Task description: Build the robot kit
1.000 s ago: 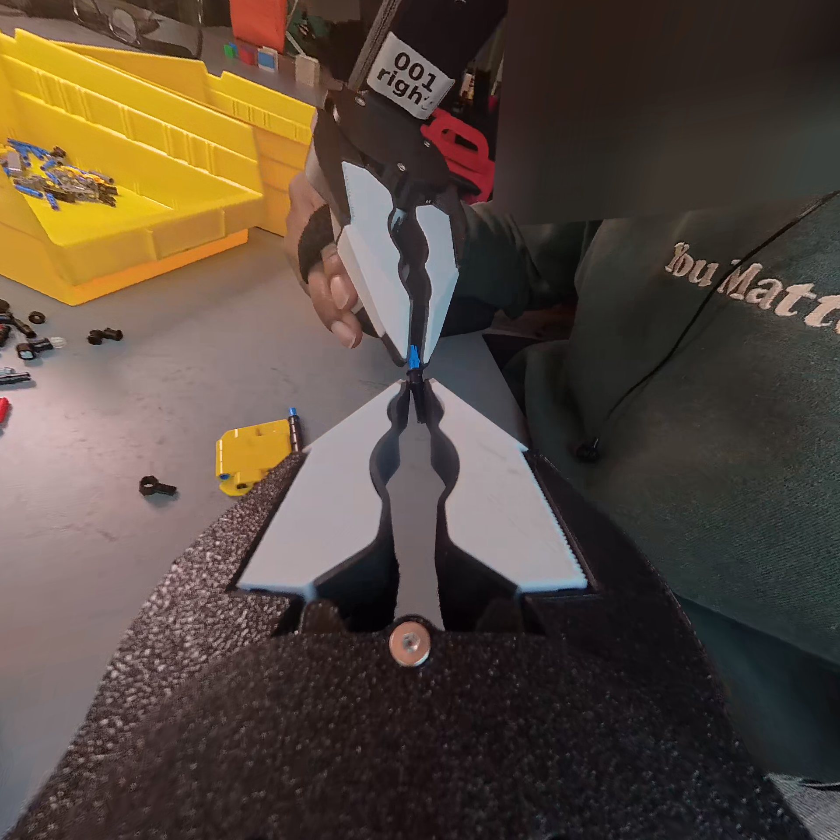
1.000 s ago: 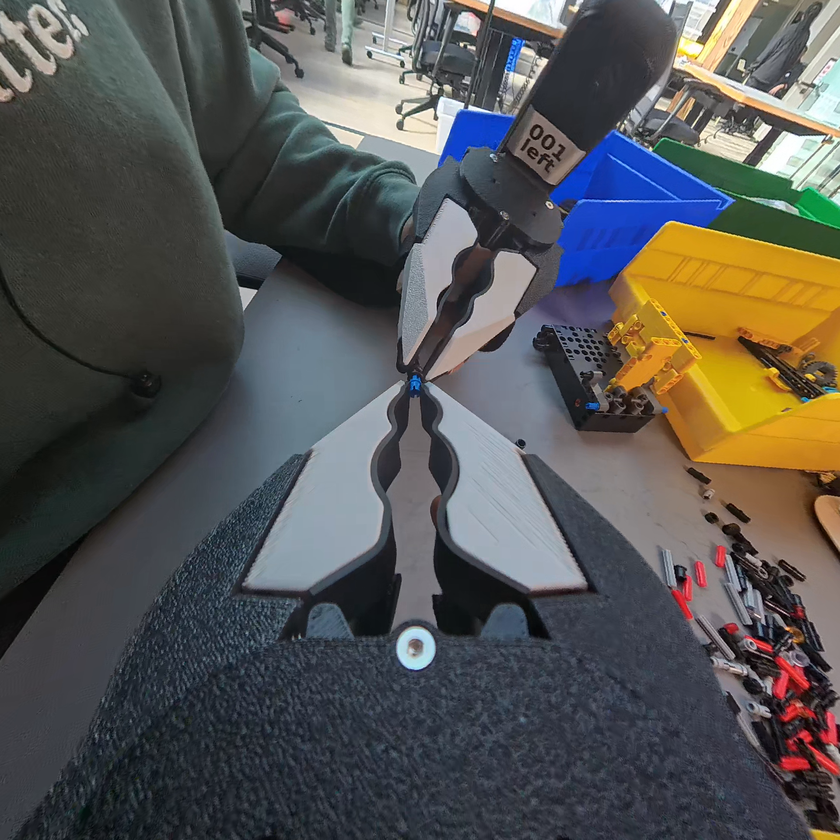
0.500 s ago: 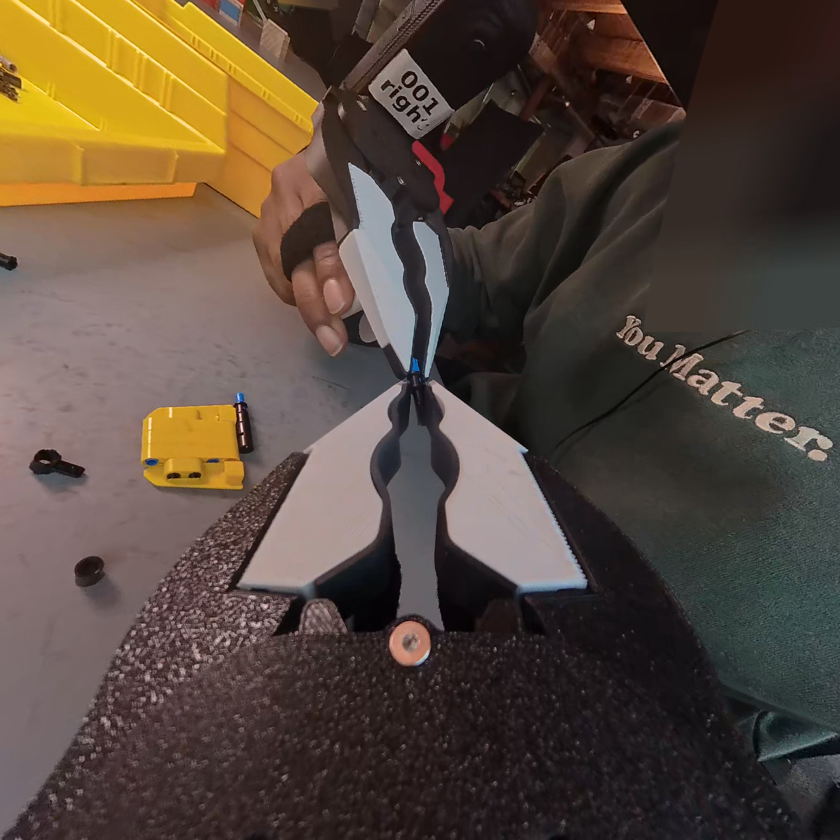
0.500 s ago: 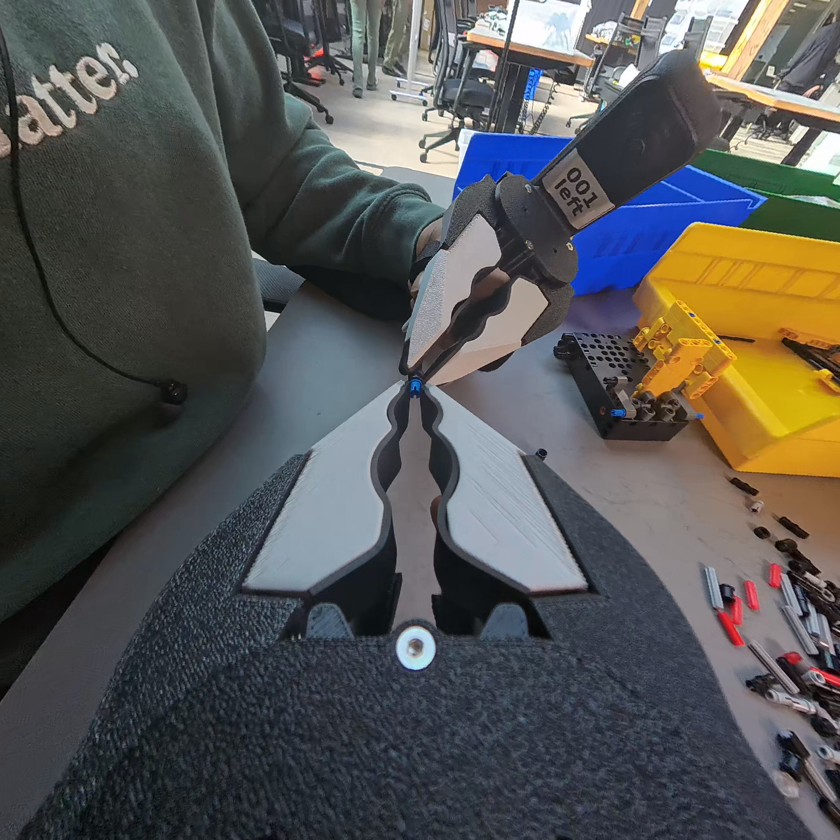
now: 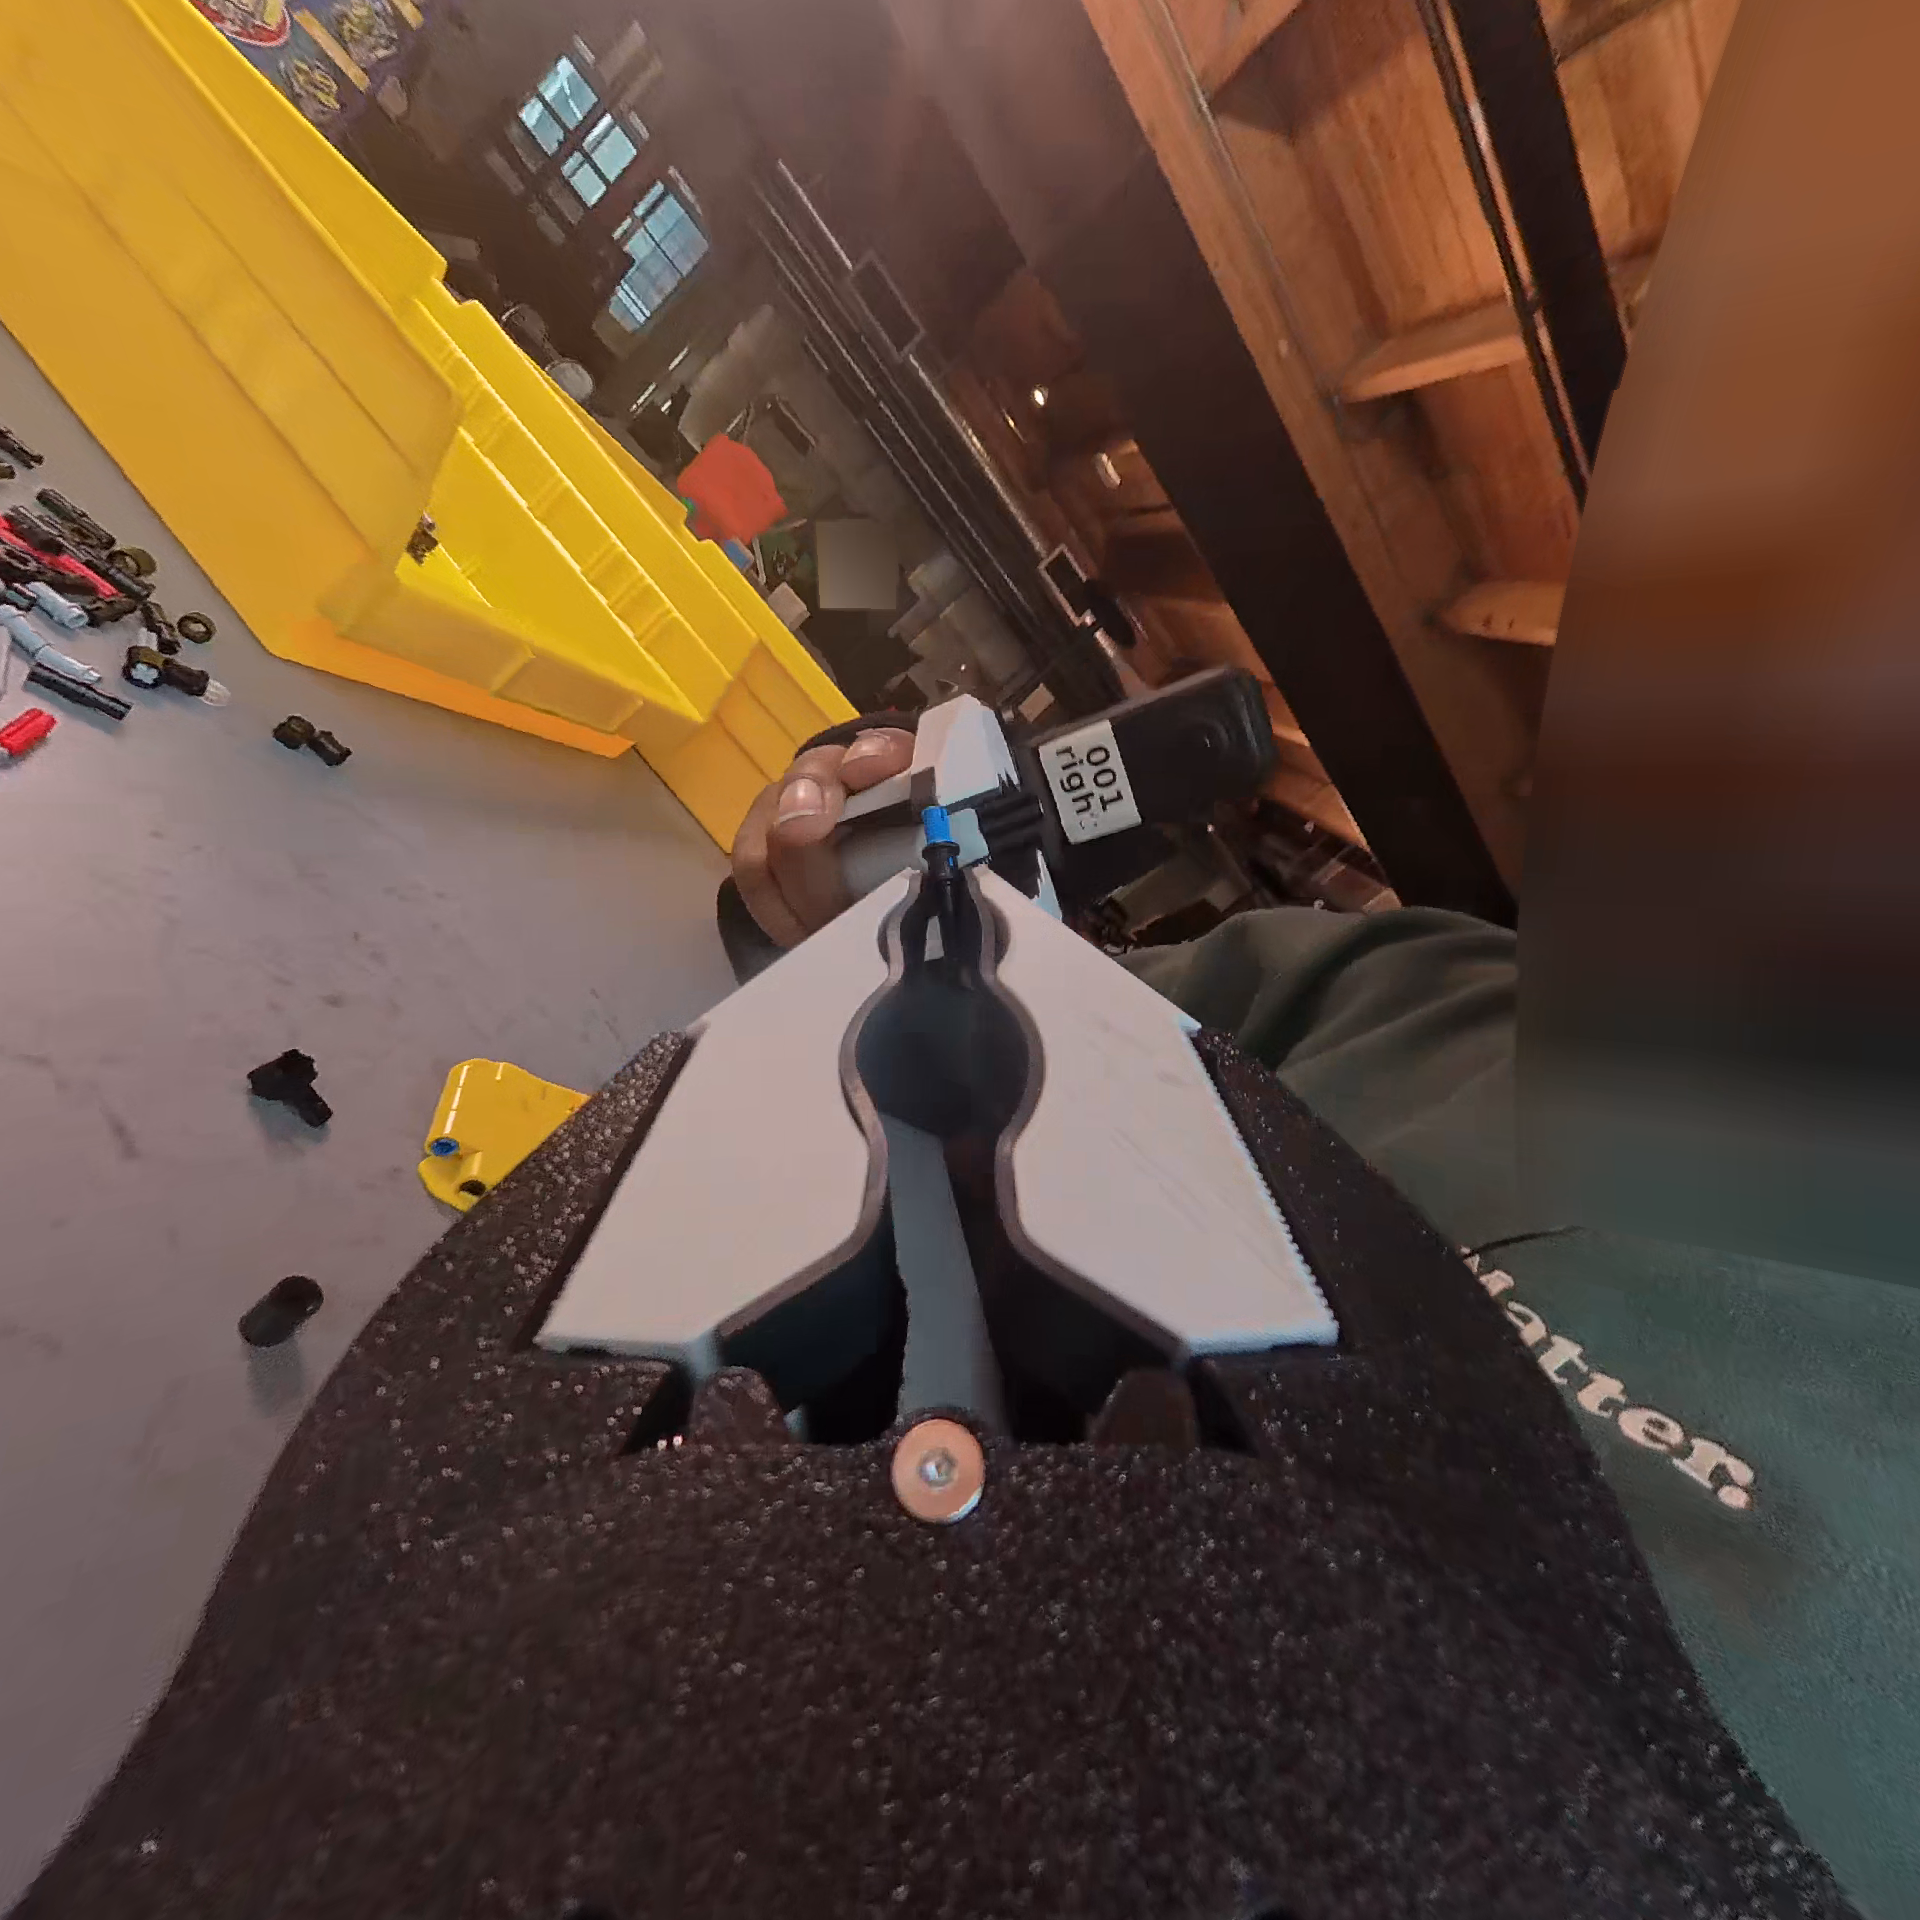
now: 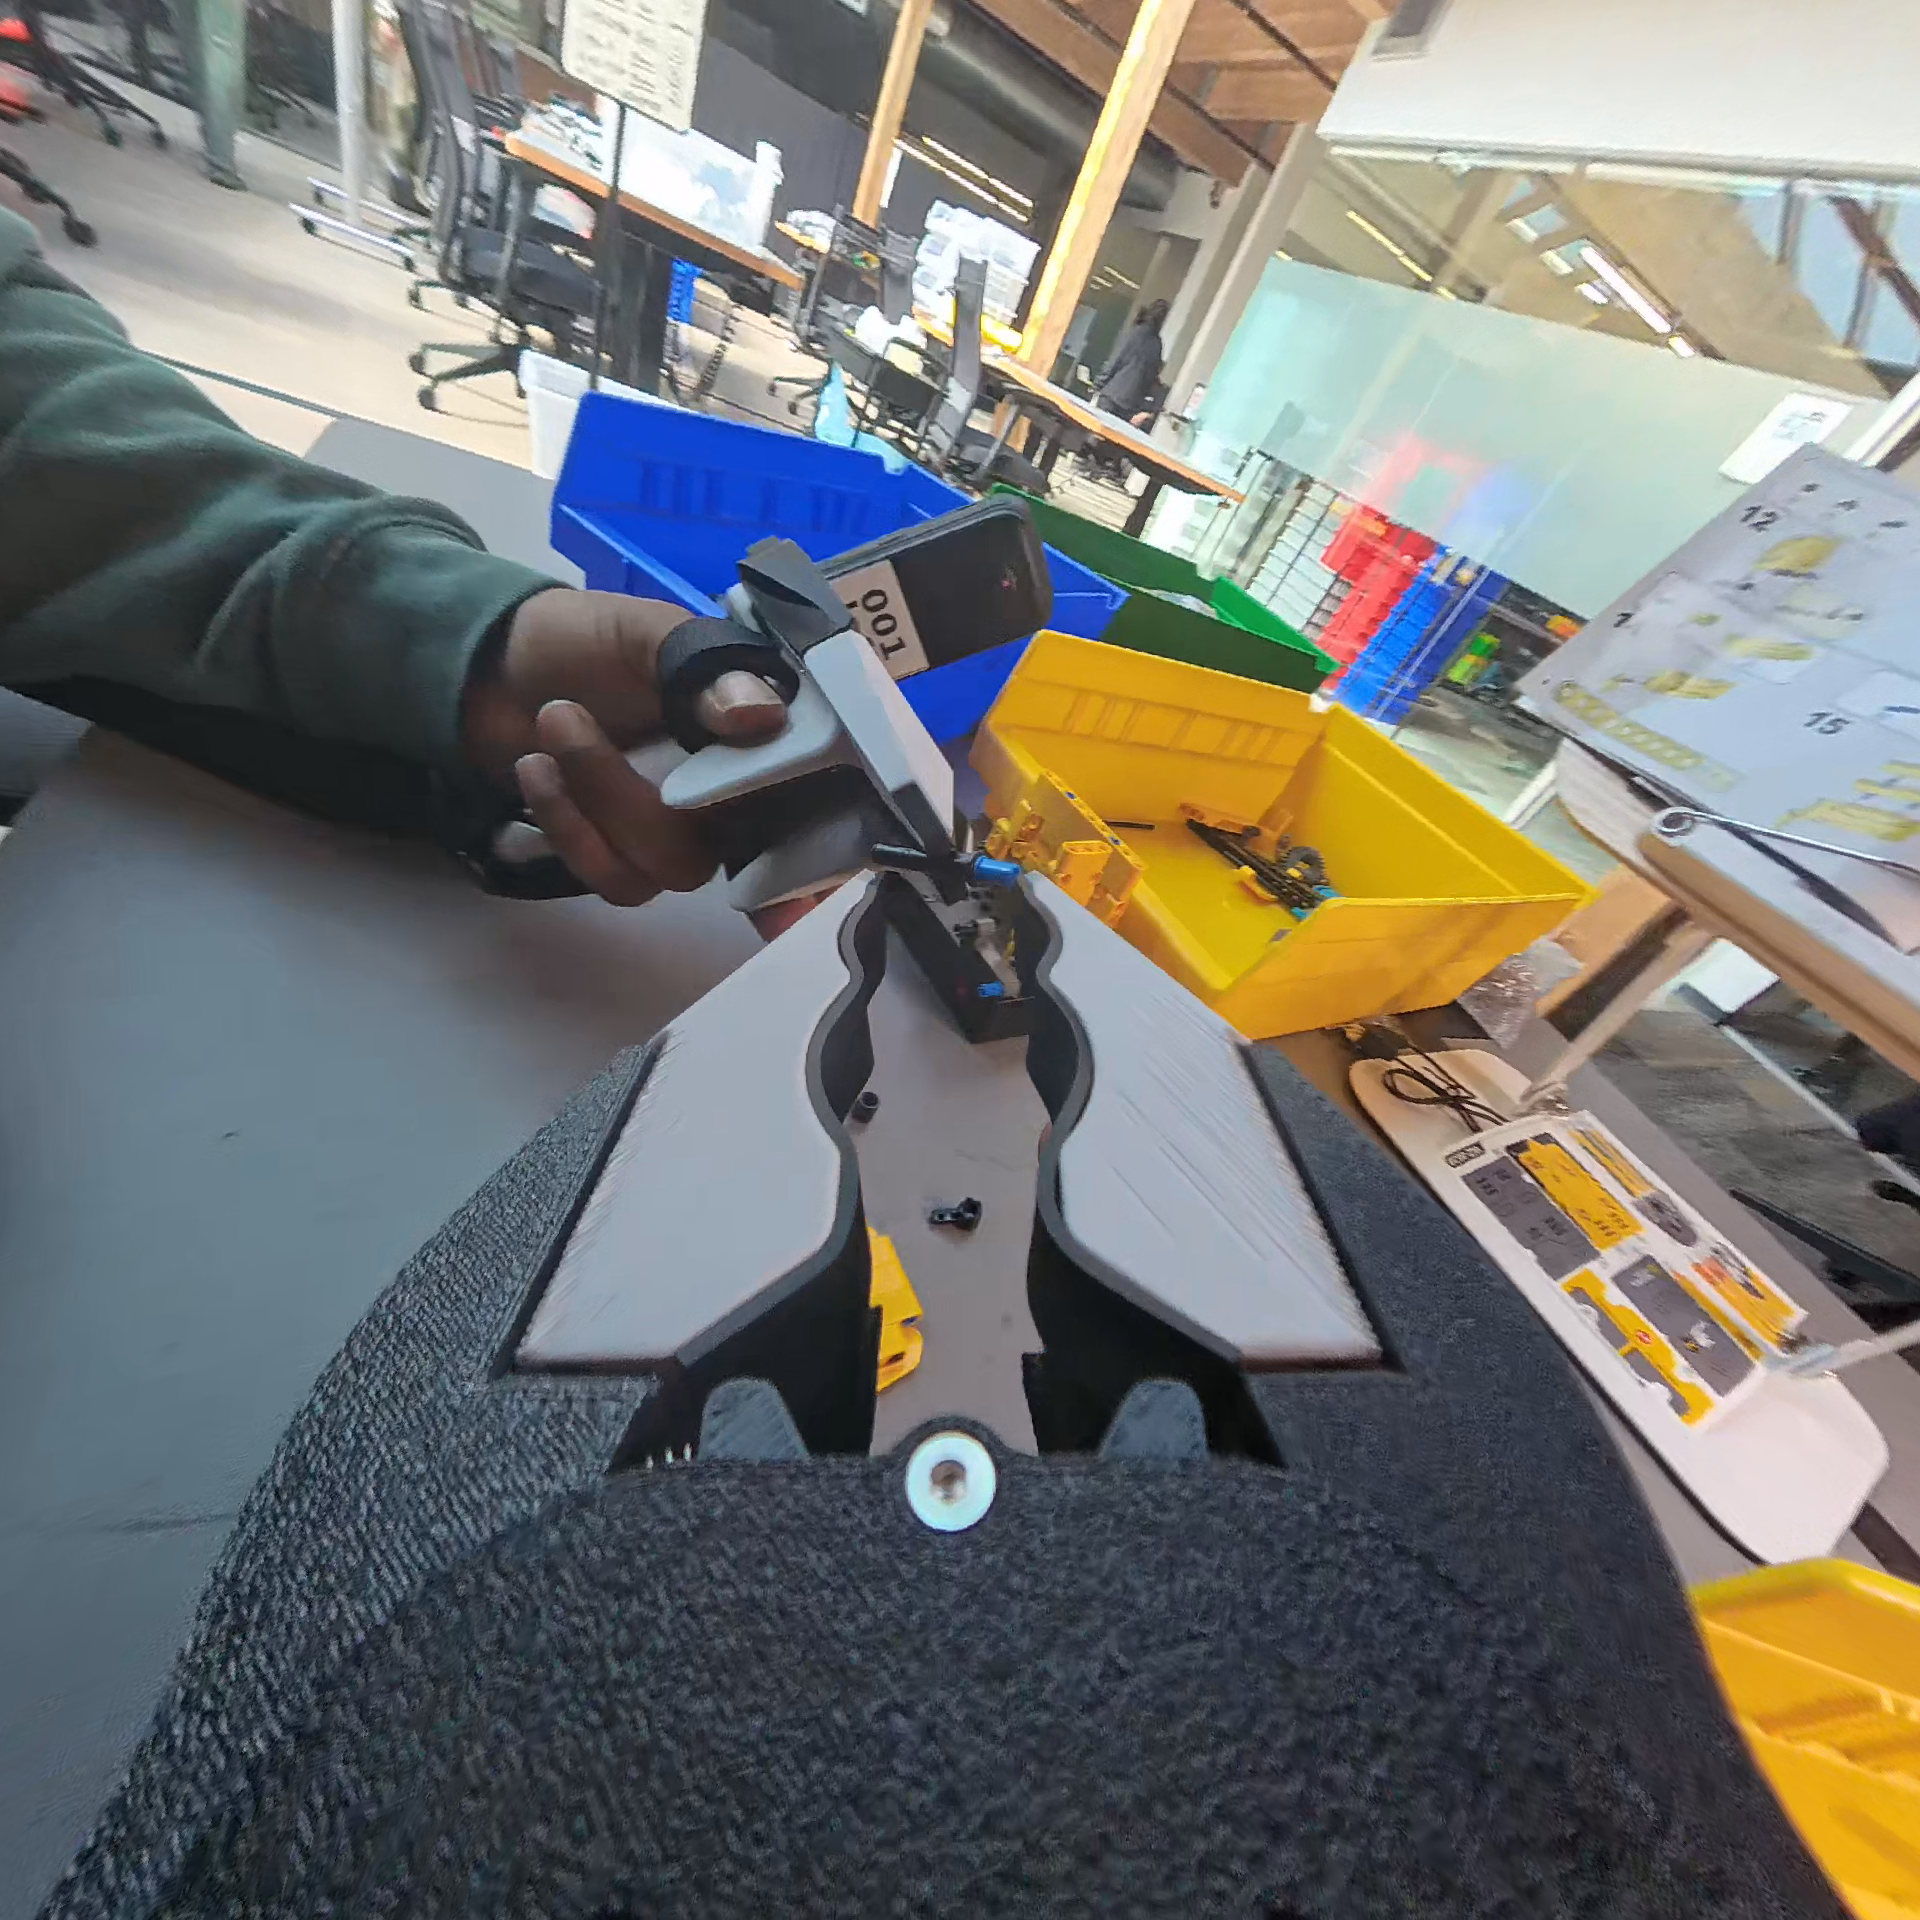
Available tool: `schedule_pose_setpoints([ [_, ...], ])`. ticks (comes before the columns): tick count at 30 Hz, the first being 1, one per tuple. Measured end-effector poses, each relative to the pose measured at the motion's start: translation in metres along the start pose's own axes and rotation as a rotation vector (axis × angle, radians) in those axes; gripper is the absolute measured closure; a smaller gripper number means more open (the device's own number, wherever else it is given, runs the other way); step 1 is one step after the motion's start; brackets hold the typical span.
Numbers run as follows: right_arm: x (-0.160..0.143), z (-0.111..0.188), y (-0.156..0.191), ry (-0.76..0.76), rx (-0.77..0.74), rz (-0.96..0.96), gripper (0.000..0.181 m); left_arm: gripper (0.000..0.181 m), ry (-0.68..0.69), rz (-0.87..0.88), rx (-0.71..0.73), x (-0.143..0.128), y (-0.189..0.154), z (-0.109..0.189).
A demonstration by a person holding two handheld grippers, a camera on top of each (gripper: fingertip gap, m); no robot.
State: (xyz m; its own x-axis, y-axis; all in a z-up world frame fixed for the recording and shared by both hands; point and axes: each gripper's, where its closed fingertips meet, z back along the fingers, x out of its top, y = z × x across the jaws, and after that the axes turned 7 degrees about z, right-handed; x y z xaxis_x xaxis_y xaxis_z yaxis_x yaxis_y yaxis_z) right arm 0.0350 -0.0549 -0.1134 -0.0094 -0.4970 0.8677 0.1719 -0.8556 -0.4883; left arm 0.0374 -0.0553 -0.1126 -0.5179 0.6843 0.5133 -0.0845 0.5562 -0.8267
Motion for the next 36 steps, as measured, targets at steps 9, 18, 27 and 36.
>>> schedule_pose_setpoints([
  [9,-0.006,-0.022,-0.010,0.131,-0.203,0.132,0.150,0.176,-0.130,0.125,-0.053,0.011,0.000,0.002],
  [18,-0.010,-0.023,-0.010,0.180,-0.244,0.262,0.151,0.173,-0.093,0.023,0.028,0.008,0.002,0.002],
  [27,-0.018,-0.025,0.001,0.181,-0.156,0.288,0.150,0.176,0.115,-0.297,0.277,-0.002,0.016,0.011],
  [36,-0.023,-0.008,0.025,0.113,0.146,0.097,0.159,0.176,0.394,-0.511,0.422,-0.028,0.031,0.027],
])
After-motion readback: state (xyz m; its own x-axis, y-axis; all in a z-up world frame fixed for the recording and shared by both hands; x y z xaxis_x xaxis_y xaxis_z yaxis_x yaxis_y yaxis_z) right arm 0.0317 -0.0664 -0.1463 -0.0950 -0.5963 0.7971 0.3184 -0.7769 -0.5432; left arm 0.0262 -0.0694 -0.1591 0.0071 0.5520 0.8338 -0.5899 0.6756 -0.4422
